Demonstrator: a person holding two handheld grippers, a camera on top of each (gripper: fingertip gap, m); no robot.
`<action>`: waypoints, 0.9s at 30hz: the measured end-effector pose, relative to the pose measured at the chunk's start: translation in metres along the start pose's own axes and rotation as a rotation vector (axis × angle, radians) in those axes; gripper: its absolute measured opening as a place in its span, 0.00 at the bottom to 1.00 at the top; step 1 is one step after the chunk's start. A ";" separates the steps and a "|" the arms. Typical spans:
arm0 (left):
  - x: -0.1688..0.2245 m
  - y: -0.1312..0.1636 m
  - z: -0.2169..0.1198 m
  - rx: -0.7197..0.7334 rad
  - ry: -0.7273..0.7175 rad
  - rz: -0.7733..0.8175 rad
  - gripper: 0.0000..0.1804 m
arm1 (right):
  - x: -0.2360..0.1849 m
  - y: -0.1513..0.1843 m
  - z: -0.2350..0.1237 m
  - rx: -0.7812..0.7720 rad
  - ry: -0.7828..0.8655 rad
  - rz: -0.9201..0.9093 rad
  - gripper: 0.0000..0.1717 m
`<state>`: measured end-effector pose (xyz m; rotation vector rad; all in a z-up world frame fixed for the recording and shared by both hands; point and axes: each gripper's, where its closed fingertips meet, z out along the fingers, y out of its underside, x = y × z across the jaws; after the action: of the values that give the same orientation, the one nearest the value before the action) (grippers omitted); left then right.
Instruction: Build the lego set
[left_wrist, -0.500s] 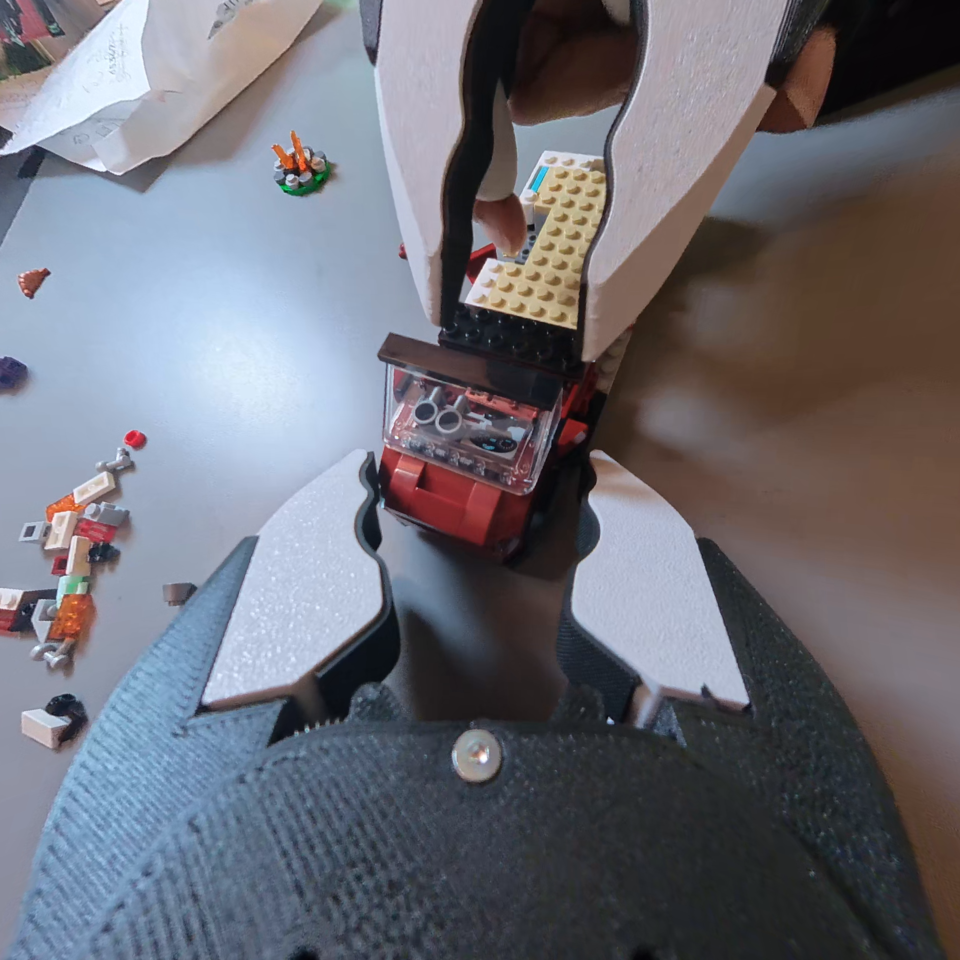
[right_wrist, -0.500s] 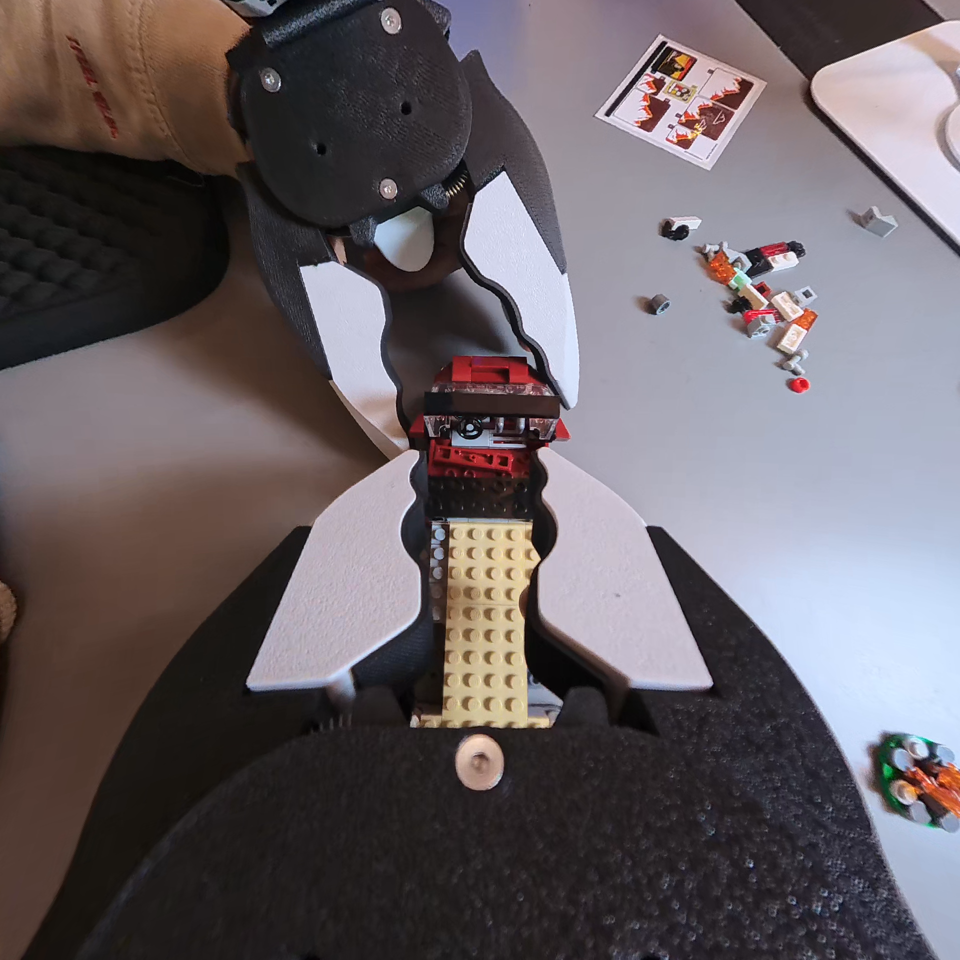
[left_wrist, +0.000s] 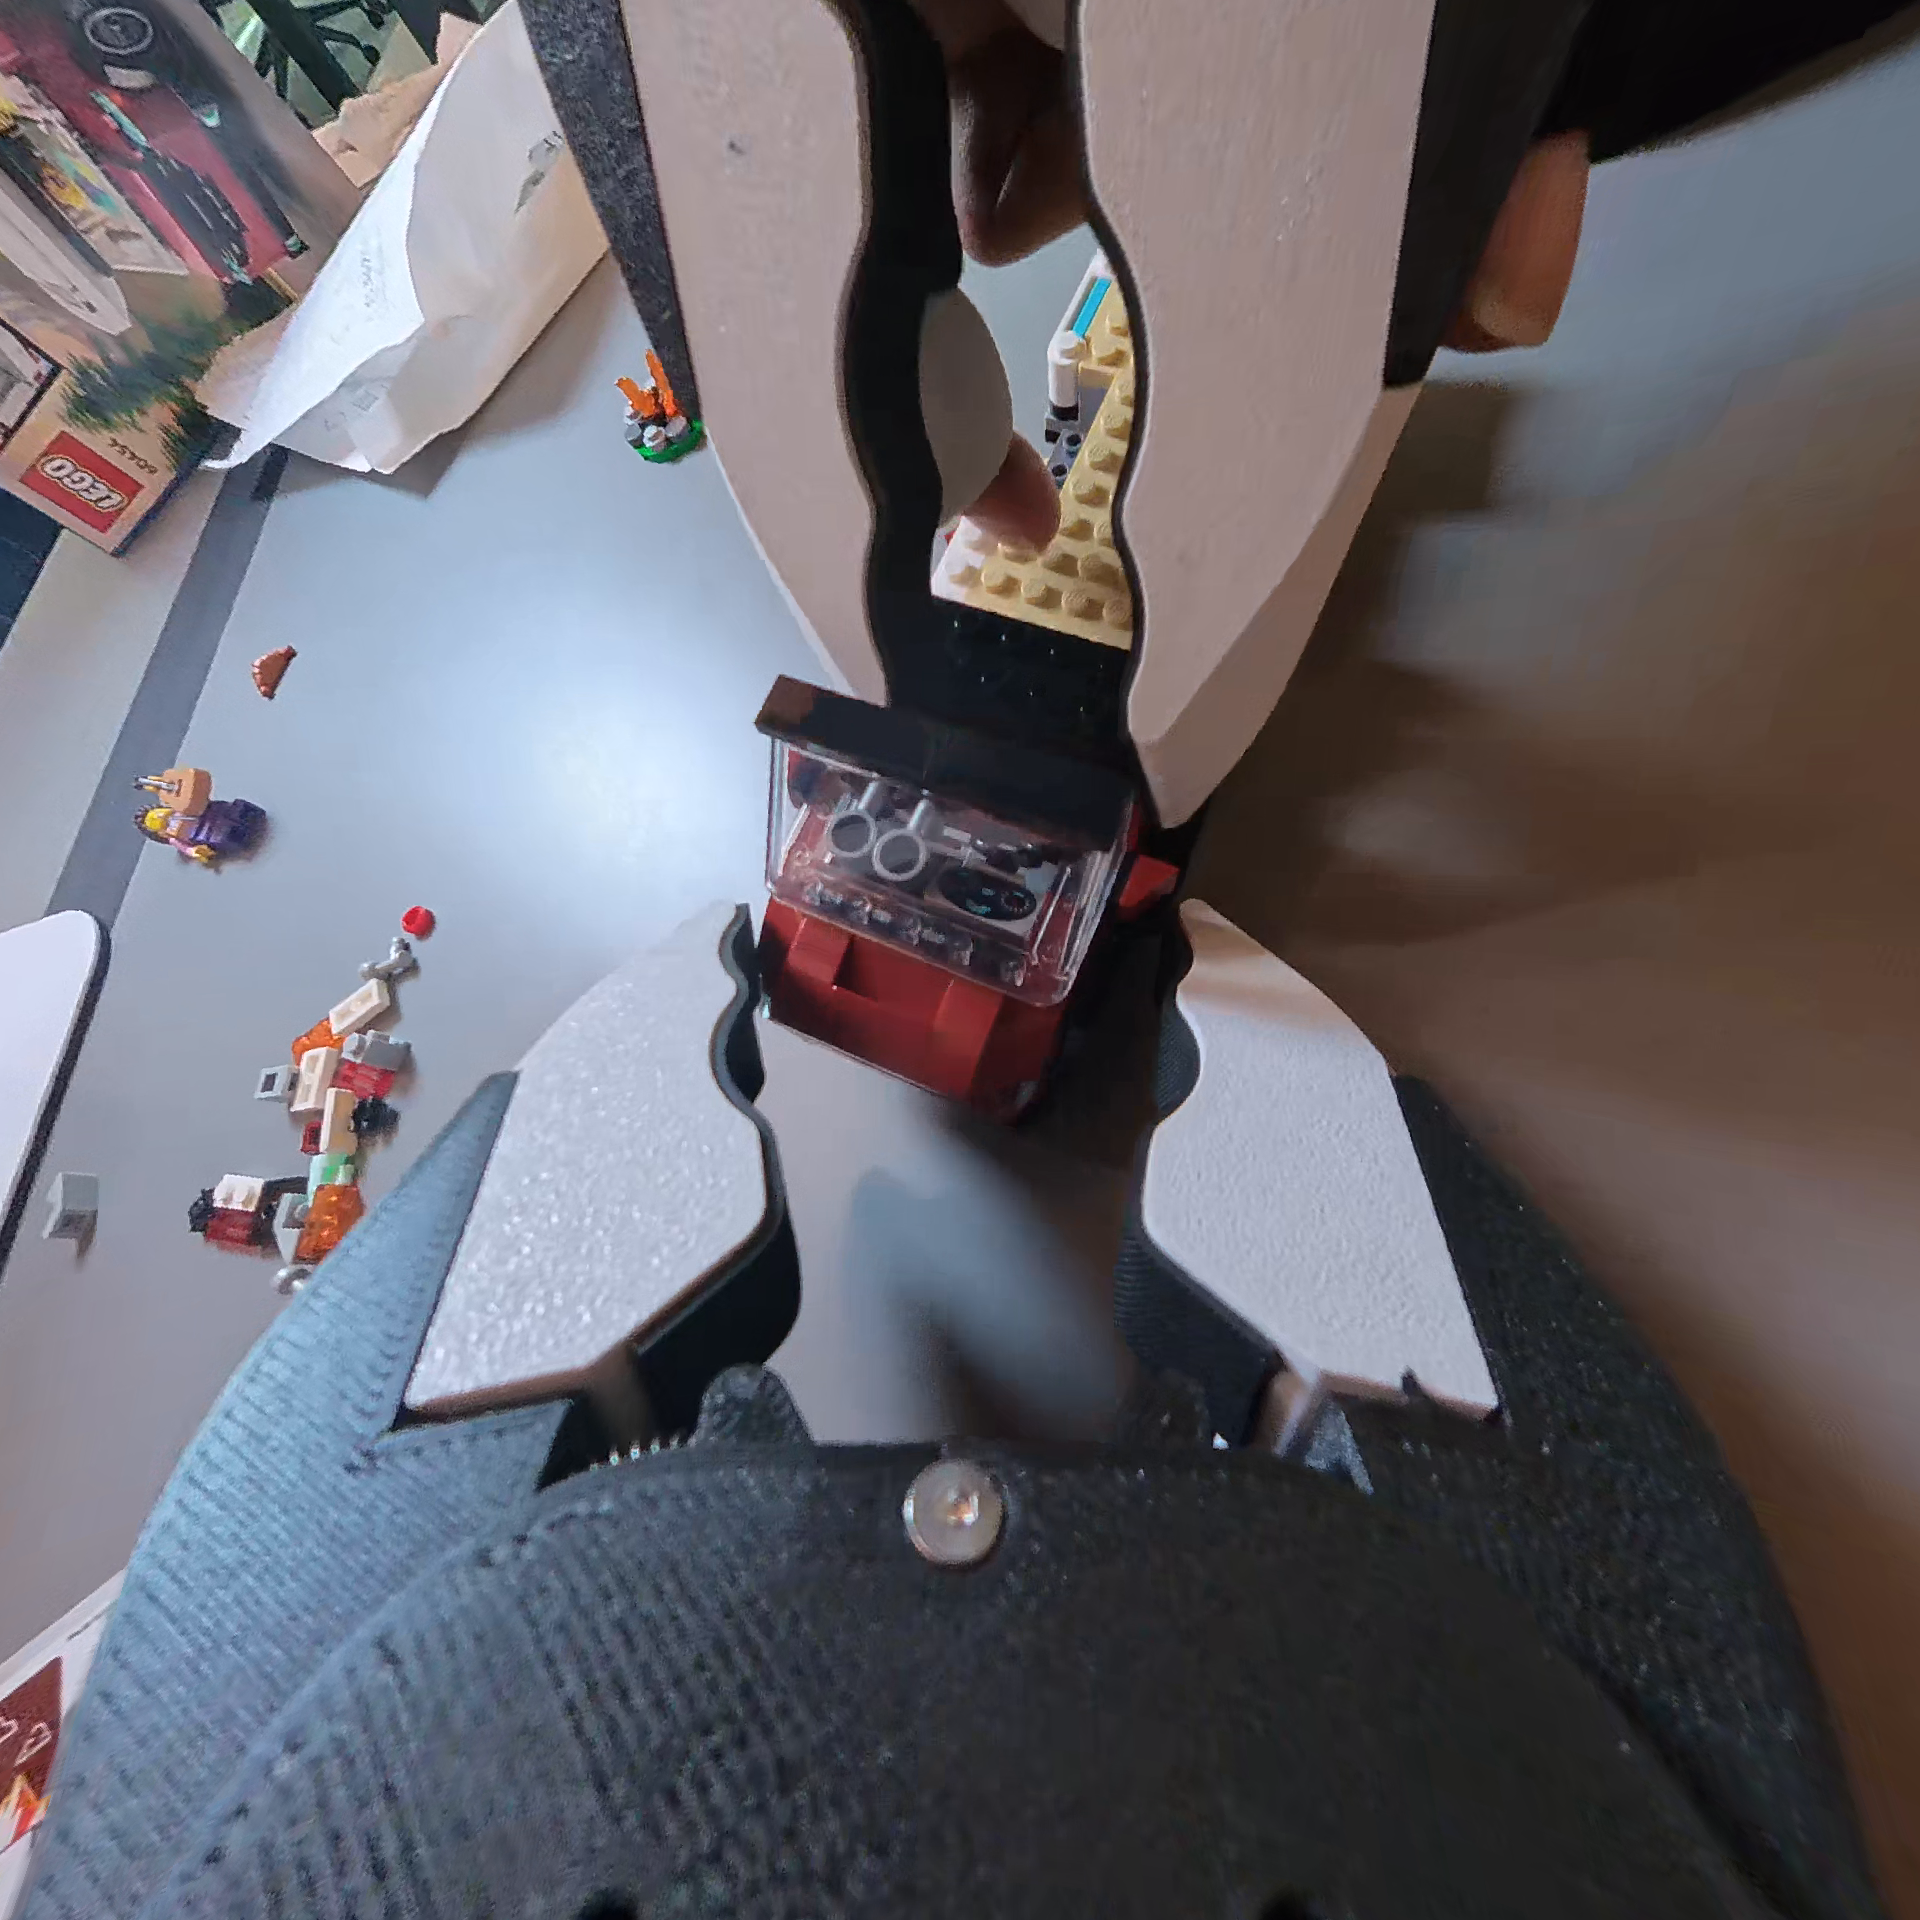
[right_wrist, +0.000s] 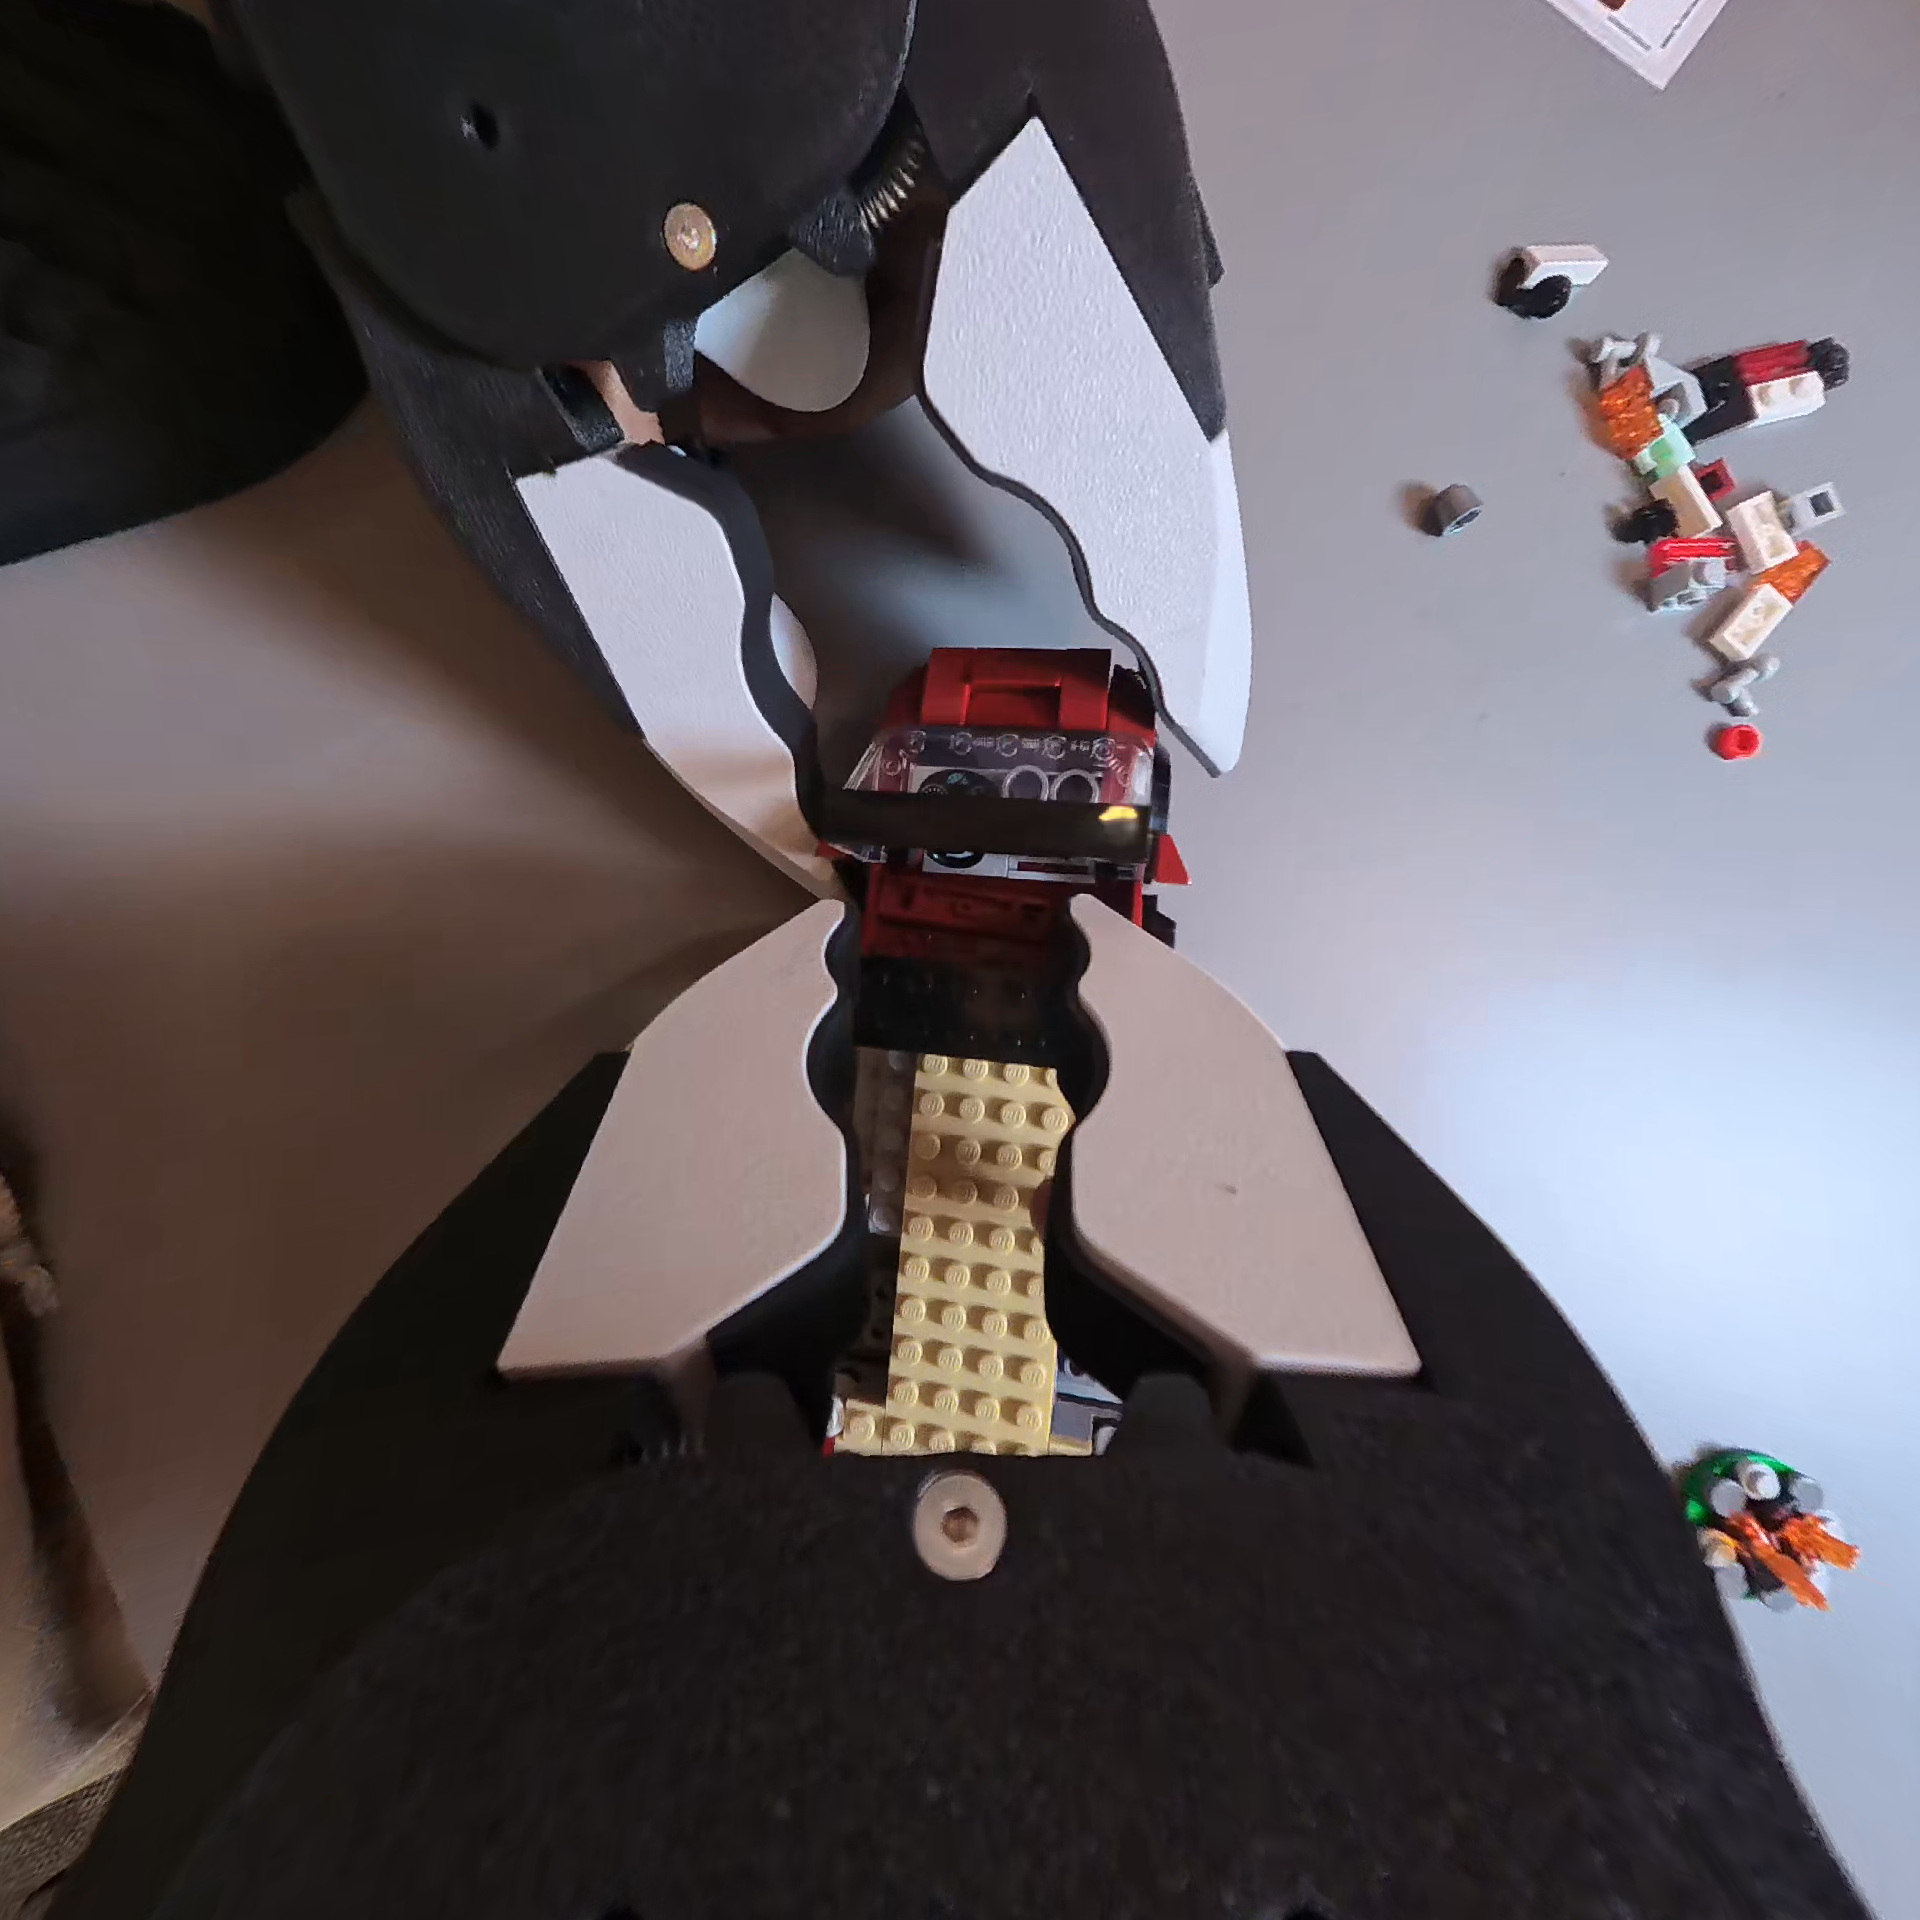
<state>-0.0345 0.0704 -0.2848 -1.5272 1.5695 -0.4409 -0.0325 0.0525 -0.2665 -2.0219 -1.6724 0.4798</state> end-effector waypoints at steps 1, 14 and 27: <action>0.000 0.000 0.000 -0.002 -0.010 0.012 0.41 | 0.000 -0.001 -0.001 0.004 0.005 0.002 0.20; -0.001 0.000 0.000 -0.011 -0.022 0.015 0.41 | -0.015 -0.010 -0.021 0.151 0.012 0.021 0.14; -0.010 0.004 0.000 -0.019 -0.040 -0.053 0.41 | -0.042 0.005 -0.017 0.195 -0.037 0.005 0.12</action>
<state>-0.0382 0.0805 -0.2850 -1.5856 1.5094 -0.4237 -0.0274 0.0088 -0.2569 -1.8867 -1.5762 0.6587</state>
